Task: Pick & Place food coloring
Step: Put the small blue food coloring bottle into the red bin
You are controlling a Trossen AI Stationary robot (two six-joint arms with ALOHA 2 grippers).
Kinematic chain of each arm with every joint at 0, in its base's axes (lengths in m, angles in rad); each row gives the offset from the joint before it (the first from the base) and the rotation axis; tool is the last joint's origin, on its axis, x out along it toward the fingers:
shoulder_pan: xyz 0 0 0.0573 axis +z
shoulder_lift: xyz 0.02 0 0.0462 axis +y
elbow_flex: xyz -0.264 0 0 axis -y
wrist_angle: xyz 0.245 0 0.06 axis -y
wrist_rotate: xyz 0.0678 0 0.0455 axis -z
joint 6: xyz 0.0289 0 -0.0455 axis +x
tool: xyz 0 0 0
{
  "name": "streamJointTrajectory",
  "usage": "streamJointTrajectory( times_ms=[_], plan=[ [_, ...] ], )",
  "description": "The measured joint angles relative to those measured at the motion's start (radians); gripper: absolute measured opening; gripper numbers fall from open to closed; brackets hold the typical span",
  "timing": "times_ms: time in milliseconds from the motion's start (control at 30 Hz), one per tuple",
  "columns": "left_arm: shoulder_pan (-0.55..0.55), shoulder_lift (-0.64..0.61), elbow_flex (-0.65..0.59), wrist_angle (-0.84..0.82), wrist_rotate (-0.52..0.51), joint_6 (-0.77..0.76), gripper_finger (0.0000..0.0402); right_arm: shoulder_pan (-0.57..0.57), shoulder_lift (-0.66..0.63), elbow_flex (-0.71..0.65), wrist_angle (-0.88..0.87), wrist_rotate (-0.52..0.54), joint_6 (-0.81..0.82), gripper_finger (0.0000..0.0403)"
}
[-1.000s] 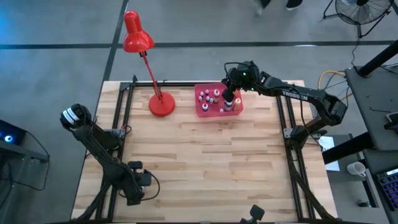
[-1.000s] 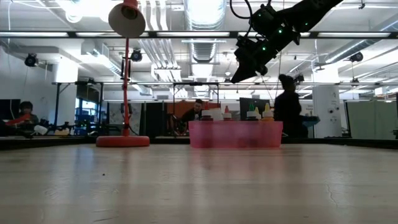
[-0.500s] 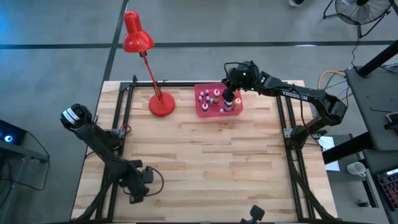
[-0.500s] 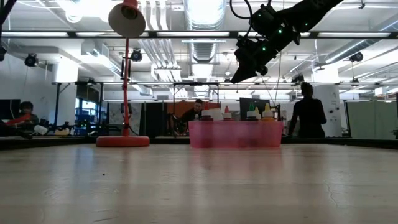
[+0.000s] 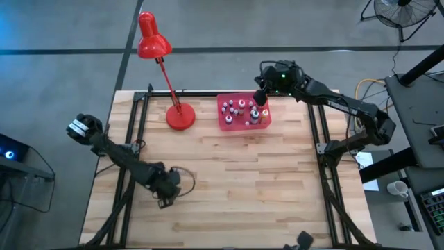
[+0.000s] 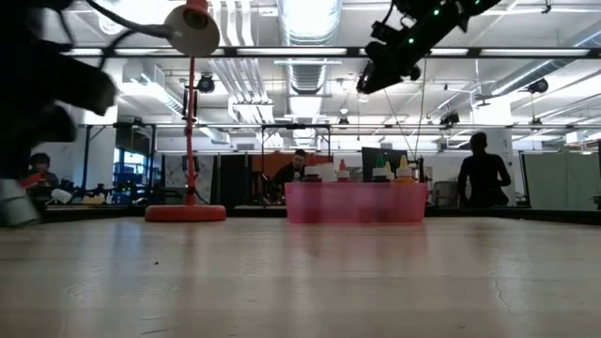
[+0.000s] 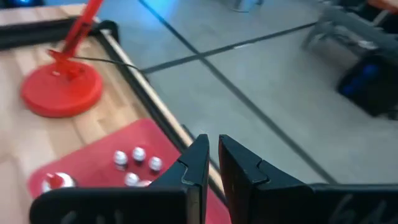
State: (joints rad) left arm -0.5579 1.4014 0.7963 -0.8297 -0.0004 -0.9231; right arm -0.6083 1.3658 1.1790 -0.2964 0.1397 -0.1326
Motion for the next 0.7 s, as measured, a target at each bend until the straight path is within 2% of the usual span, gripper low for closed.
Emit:
streamJointTrajectory(
  times_ms=[100, 400, 500, 700],
  plan=[
    [0.092, -0.012, 0.000, 0.001, -0.024, 0.106, 0.0031, -0.002, -0.049, 0.000, -0.084, 0.043, -0.003, 0.0028],
    [0.408, -0.028, 0.015, -0.003, -0.089, 0.482, 0.0031, 0.000, -0.209, -0.017, -0.282, 0.039, 0.105, 0.0028],
    [0.512, -0.029, 0.051, 0.001, -0.134, 0.636, 0.0031, -0.001, -0.246, -0.022, -0.338, 0.038, 0.136, 0.0028],
    [0.721, -0.024, 0.163, 0.081, -0.146, 0.924, 0.0030, 0.000, -0.284, -0.048, -0.430, 0.036, 0.191, 0.0028]
  ],
)
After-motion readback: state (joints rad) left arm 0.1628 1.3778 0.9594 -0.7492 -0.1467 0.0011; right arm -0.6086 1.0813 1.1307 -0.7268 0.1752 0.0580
